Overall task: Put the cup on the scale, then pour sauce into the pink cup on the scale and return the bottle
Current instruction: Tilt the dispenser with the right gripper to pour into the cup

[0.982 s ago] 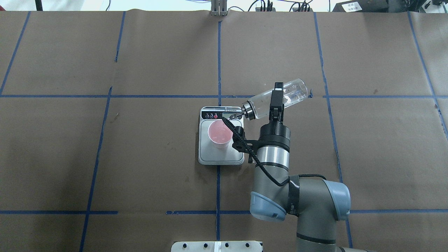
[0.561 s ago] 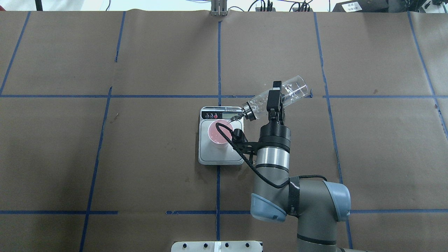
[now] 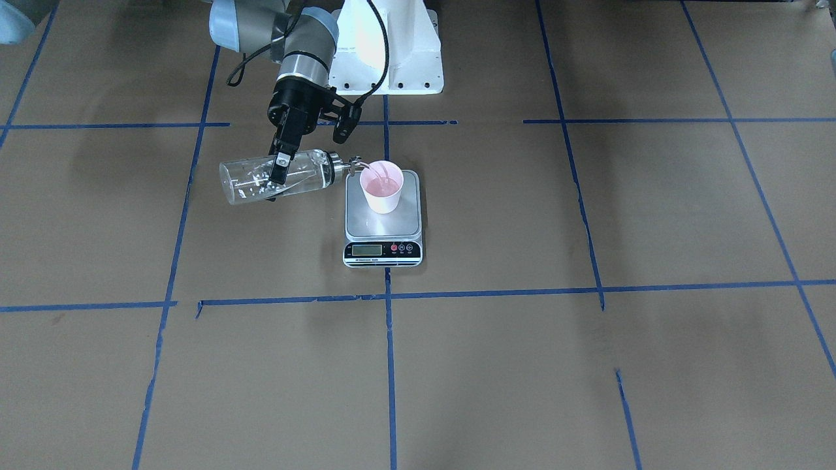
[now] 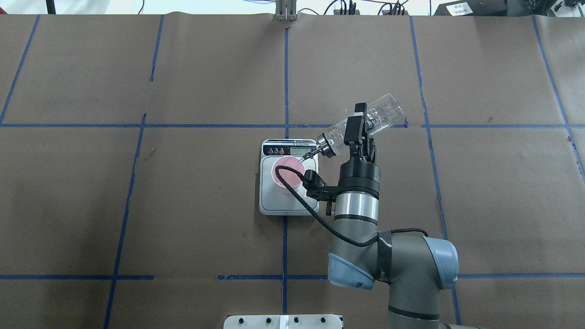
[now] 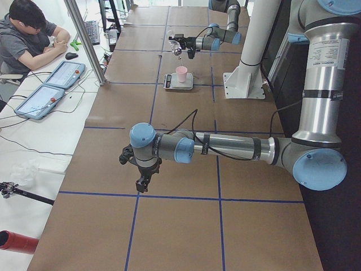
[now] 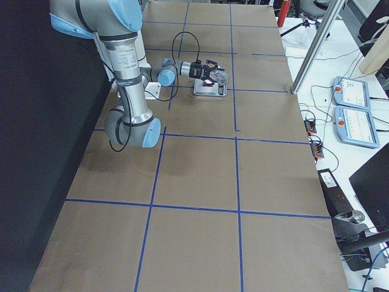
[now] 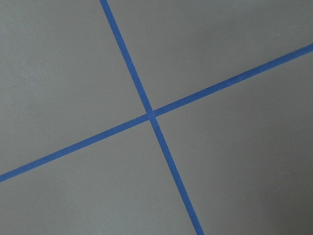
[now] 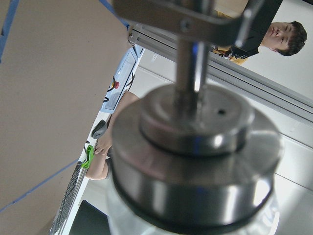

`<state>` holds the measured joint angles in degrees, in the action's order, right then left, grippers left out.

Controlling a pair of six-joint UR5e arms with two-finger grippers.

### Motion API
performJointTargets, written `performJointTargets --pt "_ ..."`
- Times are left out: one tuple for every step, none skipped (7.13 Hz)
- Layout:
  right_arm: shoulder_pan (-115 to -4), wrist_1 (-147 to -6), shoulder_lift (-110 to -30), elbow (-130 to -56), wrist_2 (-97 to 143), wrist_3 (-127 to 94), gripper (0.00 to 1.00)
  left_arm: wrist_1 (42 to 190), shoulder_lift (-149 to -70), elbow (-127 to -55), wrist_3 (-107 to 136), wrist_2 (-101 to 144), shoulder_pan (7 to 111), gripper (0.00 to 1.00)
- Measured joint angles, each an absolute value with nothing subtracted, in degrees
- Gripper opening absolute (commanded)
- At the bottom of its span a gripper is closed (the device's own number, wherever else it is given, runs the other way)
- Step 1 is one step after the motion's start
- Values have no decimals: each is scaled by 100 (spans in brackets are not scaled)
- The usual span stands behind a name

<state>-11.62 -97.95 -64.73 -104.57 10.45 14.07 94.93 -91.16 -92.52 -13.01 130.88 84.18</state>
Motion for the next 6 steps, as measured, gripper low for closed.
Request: performJointTargets --pt "-1165 -9760 -6463 -10475 1068 1333 0 9485 -9123 -9264 -1301 13087 8418 100" --pt "-1169 -9716 -6462 -10485 1150 1092 0 9479 -9130 -9276 -1301 13087 8417 100" --pt "-1169 -9682 -6468 -10485 1267 698 0 9474 -9139 -9289 -1299 13087 8417 100" --pt "-1169 -9661 -6481 -10486 1374 209 0 9469 -9147 -9294 -1295 13087 8418 100" --pt "-1169 -9643 -6499 -10495 1505 -297 0 9465 -9157 -9302 -1293 13087 8420 100" --pt "-1169 -9631 -6505 -10510 1629 -734 0 9456 -9176 -9307 -1292 13087 8420 100"
